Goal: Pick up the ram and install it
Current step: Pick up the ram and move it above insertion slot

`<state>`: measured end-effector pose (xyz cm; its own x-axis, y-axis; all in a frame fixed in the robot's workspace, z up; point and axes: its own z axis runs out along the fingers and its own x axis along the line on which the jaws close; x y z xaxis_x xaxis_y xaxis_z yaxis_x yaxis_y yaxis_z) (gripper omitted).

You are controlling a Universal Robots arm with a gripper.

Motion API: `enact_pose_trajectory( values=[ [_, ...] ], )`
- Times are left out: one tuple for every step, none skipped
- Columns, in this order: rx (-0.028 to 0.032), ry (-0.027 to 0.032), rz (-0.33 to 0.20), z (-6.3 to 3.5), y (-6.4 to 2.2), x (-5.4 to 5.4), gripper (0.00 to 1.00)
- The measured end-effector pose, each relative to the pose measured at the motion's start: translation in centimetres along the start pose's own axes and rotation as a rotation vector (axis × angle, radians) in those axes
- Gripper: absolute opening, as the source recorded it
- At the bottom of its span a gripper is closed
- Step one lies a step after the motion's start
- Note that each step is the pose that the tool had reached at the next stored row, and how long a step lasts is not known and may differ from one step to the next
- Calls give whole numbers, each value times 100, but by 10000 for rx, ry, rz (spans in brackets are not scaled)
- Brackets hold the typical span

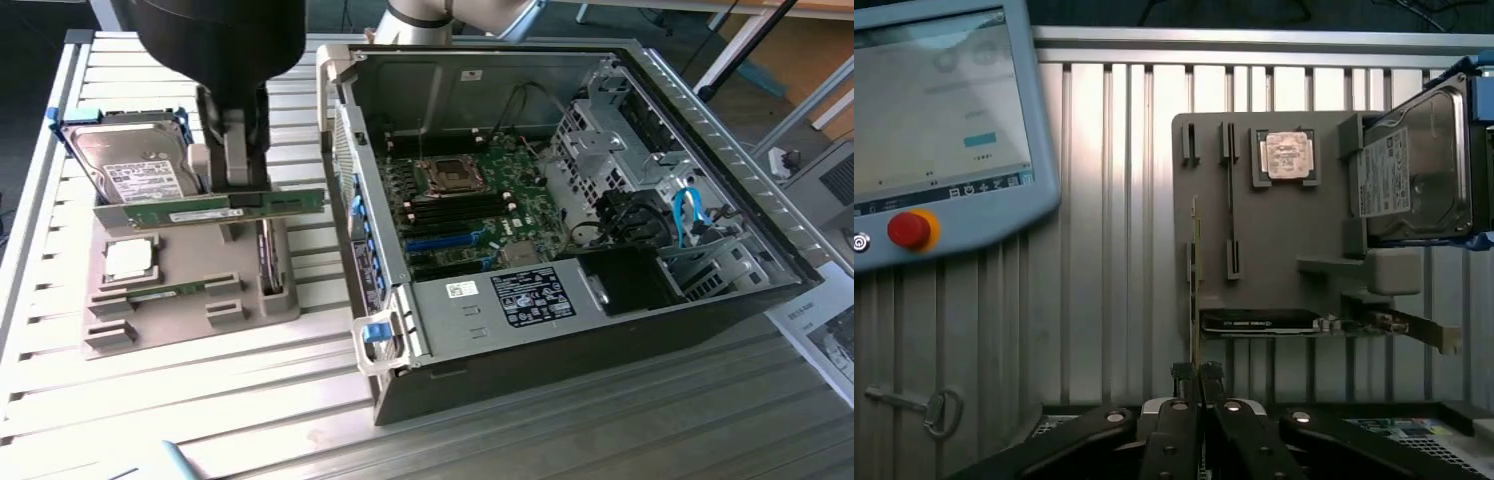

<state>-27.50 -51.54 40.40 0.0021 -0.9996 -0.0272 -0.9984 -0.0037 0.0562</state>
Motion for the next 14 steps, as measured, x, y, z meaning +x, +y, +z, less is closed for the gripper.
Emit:
enact_pose_trajectory(
  values=[
    [-9,0,0,-5,-81,15,12],
    [-15,1,0,-9,-132,25,12],
    [-19,0,0,-11,-180,34,12],
    [-23,0,0,-13,-212,40,12],
    [-28,0,0,-16,-260,48,12],
    [-33,0,1,-19,-306,57,12],
    [-39,0,1,-22,-356,65,12],
    [-46,-1,0,-26,-425,77,12],
    [-53,0,1,-29,-477,86,12],
    [-60,1,1,-34,-545,98,12],
    [-65,0,1,-37,-601,106,12],
    [-71,1,2,-41,-656,113,12],
    [-74,-1,2,-42,-697,119,12],
    [-82,0,2,-47,-760,128,12]
  ],
)
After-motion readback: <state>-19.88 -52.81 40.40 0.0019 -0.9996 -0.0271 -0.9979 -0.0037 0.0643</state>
